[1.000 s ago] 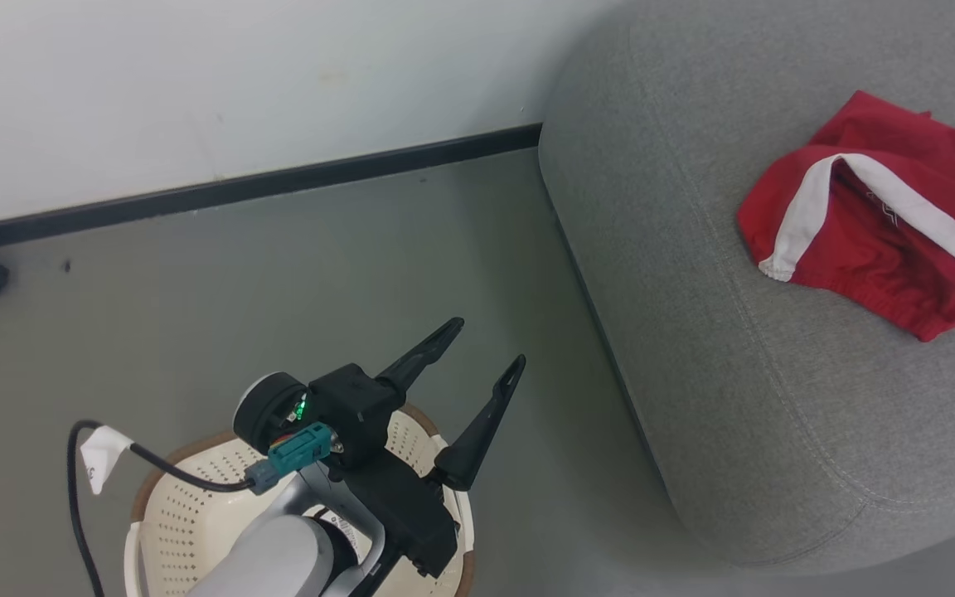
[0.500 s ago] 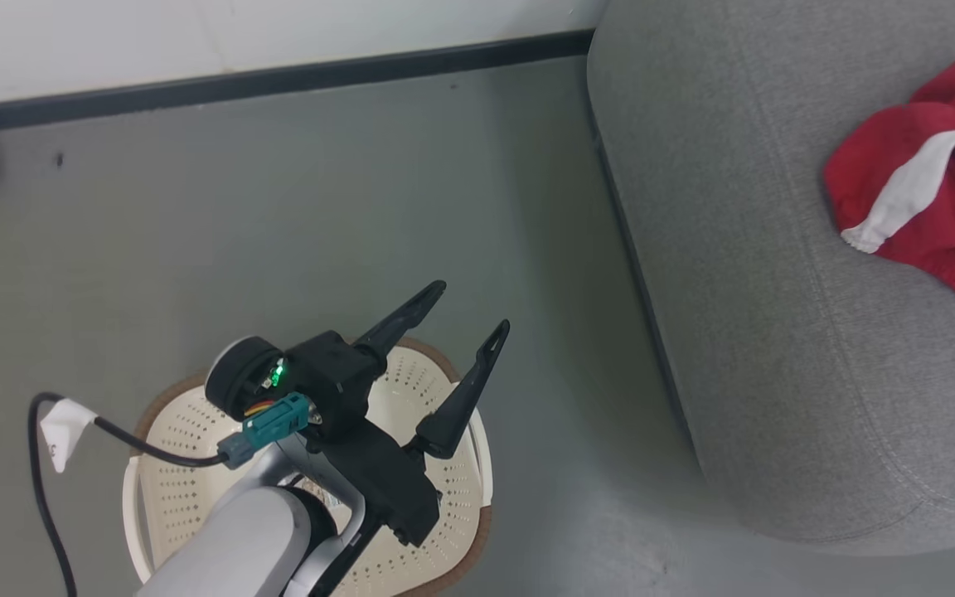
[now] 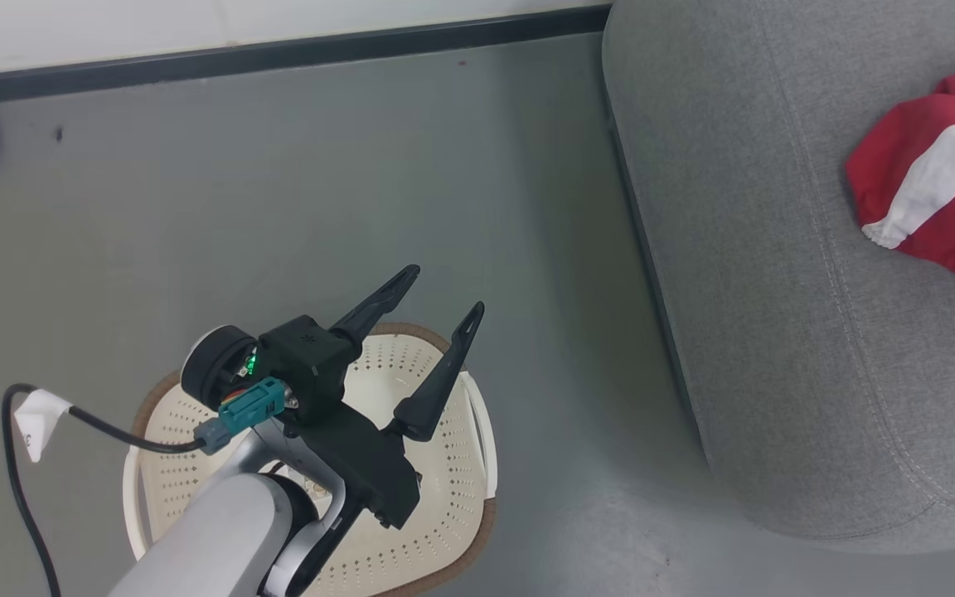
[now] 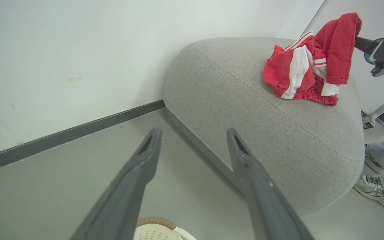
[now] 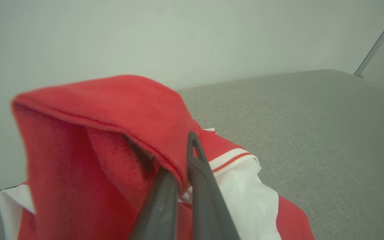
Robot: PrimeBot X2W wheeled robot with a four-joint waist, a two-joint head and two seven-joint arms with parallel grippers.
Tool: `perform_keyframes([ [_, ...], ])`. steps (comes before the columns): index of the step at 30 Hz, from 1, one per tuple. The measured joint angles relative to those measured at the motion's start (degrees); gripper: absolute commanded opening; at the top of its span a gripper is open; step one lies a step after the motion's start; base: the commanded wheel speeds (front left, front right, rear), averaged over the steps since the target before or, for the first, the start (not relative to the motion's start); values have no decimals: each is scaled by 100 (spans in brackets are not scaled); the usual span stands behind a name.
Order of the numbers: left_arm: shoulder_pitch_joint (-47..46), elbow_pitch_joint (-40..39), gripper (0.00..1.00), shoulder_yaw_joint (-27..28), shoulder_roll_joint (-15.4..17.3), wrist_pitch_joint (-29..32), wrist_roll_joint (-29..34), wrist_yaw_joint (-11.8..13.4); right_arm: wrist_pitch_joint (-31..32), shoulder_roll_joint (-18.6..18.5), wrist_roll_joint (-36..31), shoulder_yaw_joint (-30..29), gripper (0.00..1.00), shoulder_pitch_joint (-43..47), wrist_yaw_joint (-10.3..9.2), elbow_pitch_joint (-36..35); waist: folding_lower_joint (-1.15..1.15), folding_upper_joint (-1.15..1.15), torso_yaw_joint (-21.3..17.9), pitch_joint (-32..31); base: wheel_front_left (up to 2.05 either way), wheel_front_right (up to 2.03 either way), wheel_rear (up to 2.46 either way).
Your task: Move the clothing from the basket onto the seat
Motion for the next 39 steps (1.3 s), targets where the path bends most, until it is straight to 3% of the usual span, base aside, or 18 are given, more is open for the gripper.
perform_keyframes([
  [7, 1, 93, 100, -1, -40, -51, -5, 0, 66, 99, -111, 275, 1, 59, 46, 222, 0, 0, -71, -142, 0, 0, 0],
  [8, 2, 112, 100, -5, -63, -64, -8, 0, 67, 99, -120, 291, 27, 58, 46, 250, 0, 0, -79, -166, 0, 0, 0],
  [9, 3, 130, 100, -10, -82, -69, -12, -1, 66, 99, -159, 309, 46, 58, 46, 267, -1, 0, -86, -191, 0, 0, 0],
  [10, 7, 147, 100, -11, -99, -94, -19, -2, 66, 99, -183, 324, 84, 58, 46, 282, 0, 0, -91, -217, 0, 0, 0],
  [11, 9, 166, 100, -10, -107, -113, -26, -3, 66, 100, -205, 346, 100, 58, 46, 301, -1, 0, -96, -247, 0, 0, 0],
  [24, 214, 498, 100, 102, -116, -419, -108, -4, 33, 129, -466, 689, 100, 411, 47, 346, -1, 0, -123, -830, 0, 0, 0],
  [39, 717, 840, 100, 278, -237, -789, -417, 56, -15, 70, -604, 692, 100, 1208, 47, -700, -1, -1, -146, -1750, 0, 0, 0],
])
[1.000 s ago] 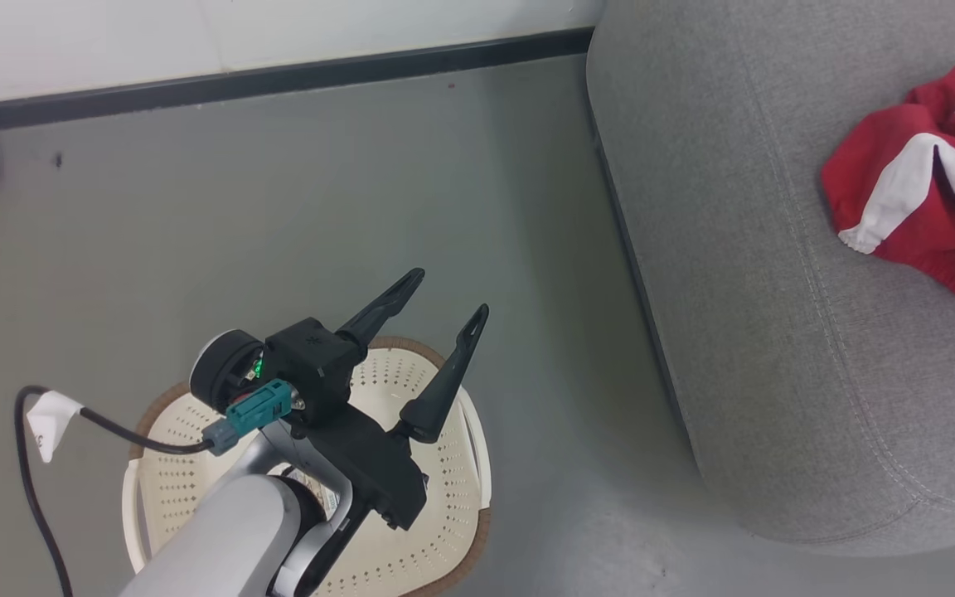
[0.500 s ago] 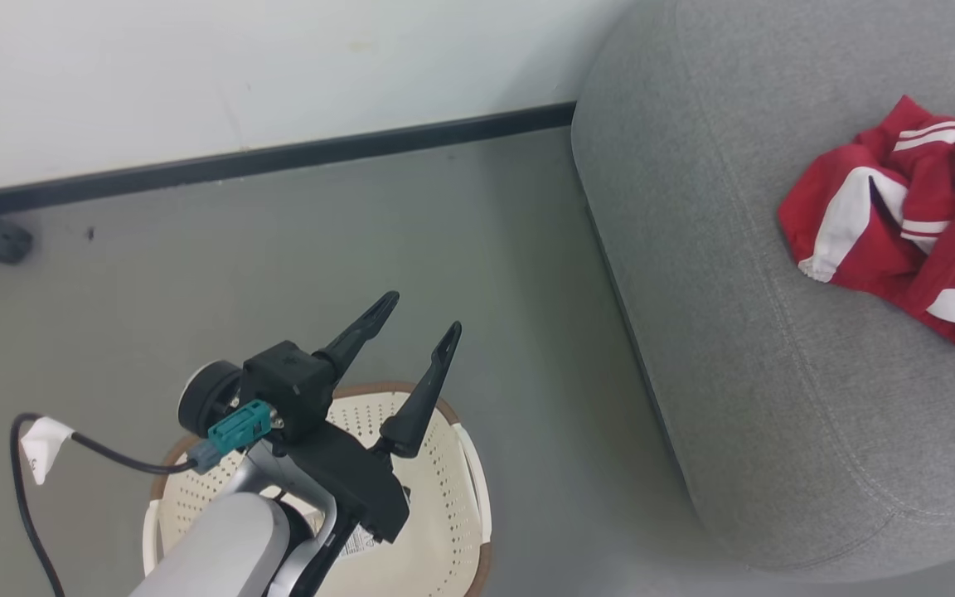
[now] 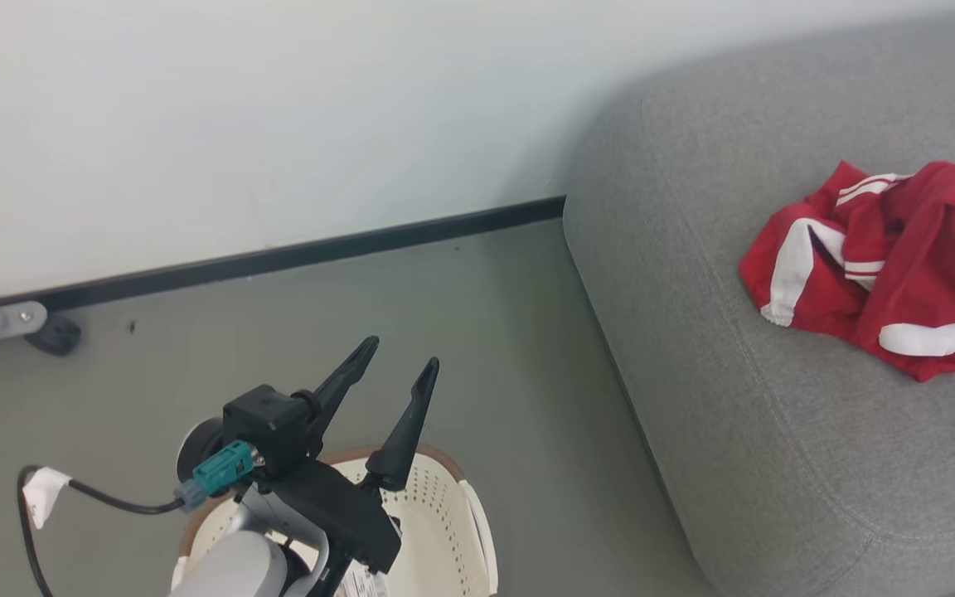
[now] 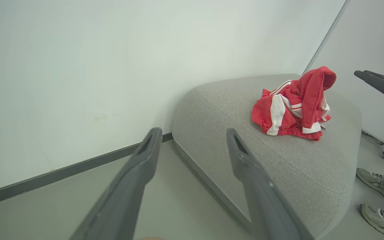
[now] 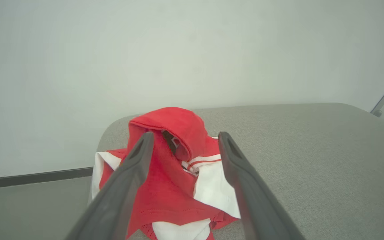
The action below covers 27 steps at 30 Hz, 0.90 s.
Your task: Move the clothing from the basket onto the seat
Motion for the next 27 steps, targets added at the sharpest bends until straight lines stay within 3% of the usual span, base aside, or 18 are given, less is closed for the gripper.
perform_keyframes([
  [8, 311, 177, 100, 116, -70, -178, -162, 67, -2, -178, 8, -148, 100, 349, 0, -700, 0, 0, 92, -532, 0, 0, 0],
  [22, 966, 196, 100, 403, -45, -410, -350, 349, -2, 240, 159, -401, 100, 1534, -63, -1947, 1, 0, 575, -1153, 0, 0, 0],
  [27, 1146, 159, 100, 505, -37, -515, -360, 409, -3, 408, 193, -569, 100, 1918, -227, -2499, 0, 0, 771, -1250, 0, 0, 0],
])
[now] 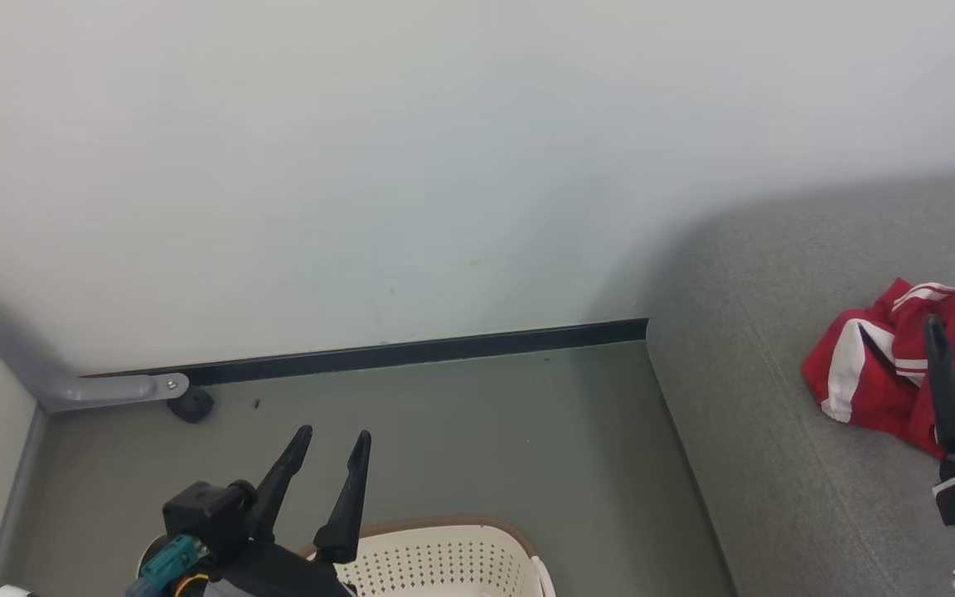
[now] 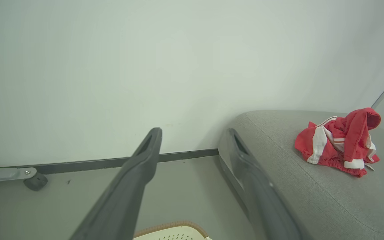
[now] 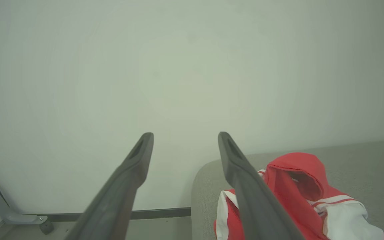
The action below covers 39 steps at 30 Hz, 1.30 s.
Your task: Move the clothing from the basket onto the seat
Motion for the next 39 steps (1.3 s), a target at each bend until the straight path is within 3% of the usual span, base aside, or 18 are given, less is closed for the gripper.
perform_keyframes([
  [13, 315, 20, 100, 265, 20, -222, -31, 196, 0, 514, -155, -267, 100, 983, -316, -865, 1, 1, 460, -30, 0, 0, 0],
  [18, 327, 62, 100, 453, -20, -334, -30, 245, 1, 891, -198, -300, 100, 1539, -435, -1035, 1, 1, 636, -24, 0, 0, 0],
  [27, 577, 204, 100, 812, -37, -475, 10, 296, 0, 1163, -556, -85, 100, 1579, -403, -1026, 1, 1, 895, -64, 0, 0, 0],
  [39, 722, 238, 100, 1127, -133, -542, 71, 301, 1, 1385, -860, -45, 100, 1574, -325, -971, 0, 1, 962, -78, 0, 0, 0],
])
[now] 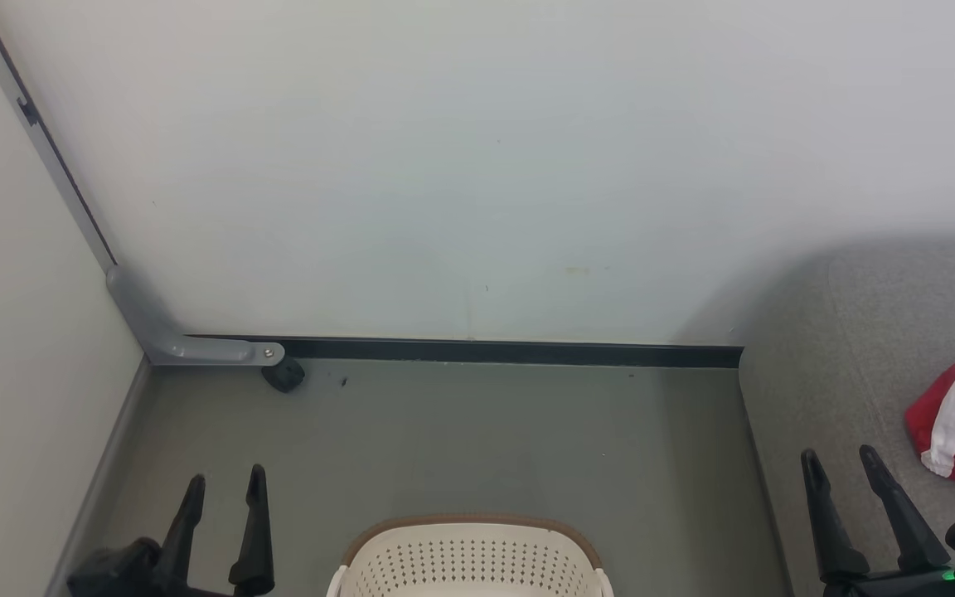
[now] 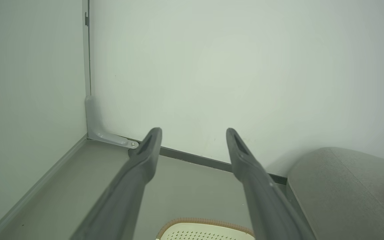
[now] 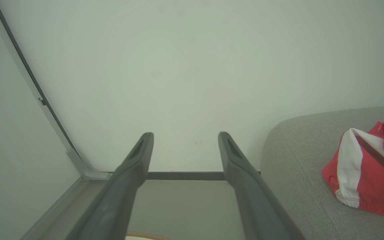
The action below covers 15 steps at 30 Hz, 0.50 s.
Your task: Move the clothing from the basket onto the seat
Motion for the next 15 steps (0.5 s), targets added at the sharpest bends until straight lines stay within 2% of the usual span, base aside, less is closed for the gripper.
perform_keyframes([
  [15, 81, 52, 100, -16, -51, -2, 308, 1, 0, 132, -158, -158, 100, -20, 144, 121, 0, 0, -45, -12, 0, 0, 0],
])
